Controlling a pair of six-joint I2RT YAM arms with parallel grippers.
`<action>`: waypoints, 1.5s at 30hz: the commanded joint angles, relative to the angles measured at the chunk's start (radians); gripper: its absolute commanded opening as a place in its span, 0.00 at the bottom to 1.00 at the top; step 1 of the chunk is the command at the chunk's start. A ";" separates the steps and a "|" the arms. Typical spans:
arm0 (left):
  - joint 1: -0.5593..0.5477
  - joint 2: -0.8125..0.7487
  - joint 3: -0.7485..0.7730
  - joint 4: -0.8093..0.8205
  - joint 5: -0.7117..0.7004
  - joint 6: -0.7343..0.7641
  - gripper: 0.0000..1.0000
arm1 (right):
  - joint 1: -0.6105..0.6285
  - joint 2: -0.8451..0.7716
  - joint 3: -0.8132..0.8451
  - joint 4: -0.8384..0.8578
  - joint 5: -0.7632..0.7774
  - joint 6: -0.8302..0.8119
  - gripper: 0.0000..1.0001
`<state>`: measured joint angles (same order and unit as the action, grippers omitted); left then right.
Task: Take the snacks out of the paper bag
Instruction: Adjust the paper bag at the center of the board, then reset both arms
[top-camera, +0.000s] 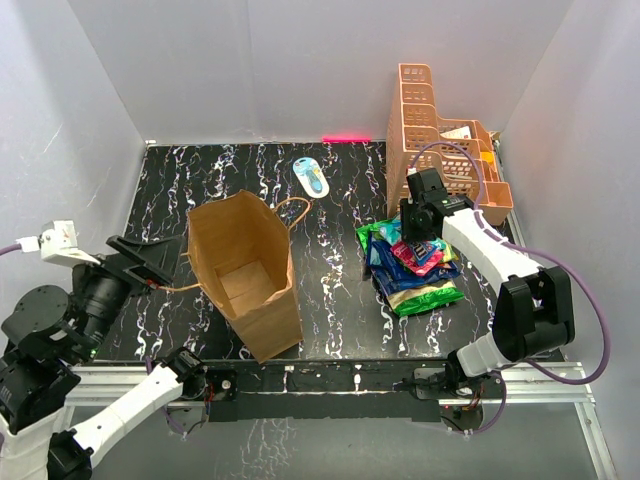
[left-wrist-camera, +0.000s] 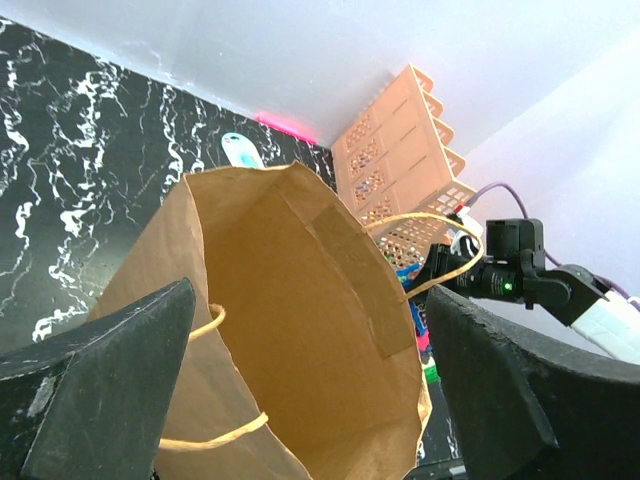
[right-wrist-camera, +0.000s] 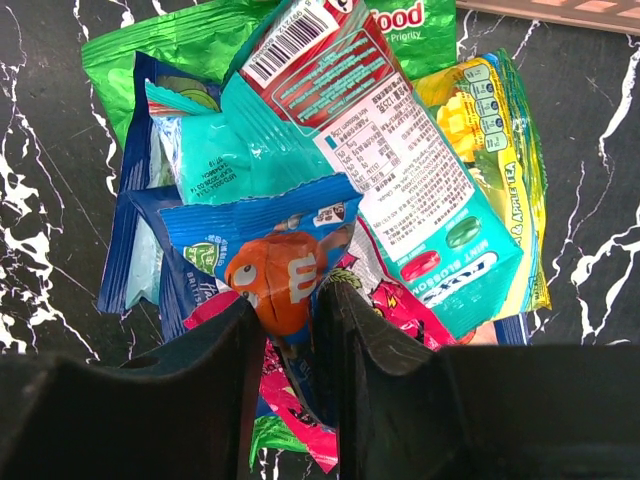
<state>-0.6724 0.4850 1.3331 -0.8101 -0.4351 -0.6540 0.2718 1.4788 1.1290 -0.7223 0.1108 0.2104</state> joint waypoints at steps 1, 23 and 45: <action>-0.003 0.027 0.065 -0.013 -0.062 0.072 0.98 | -0.011 0.017 -0.020 0.062 -0.044 -0.006 0.33; -0.003 0.044 0.118 -0.012 -0.097 0.148 0.98 | -0.023 -0.053 0.002 0.047 -0.045 -0.041 0.68; -0.003 0.115 0.189 0.068 -0.096 0.275 0.98 | -0.023 -0.213 0.321 -0.111 -0.007 0.076 0.98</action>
<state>-0.6724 0.5400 1.4609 -0.8146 -0.5171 -0.4667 0.2523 1.3766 1.2499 -0.7998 0.0917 0.2157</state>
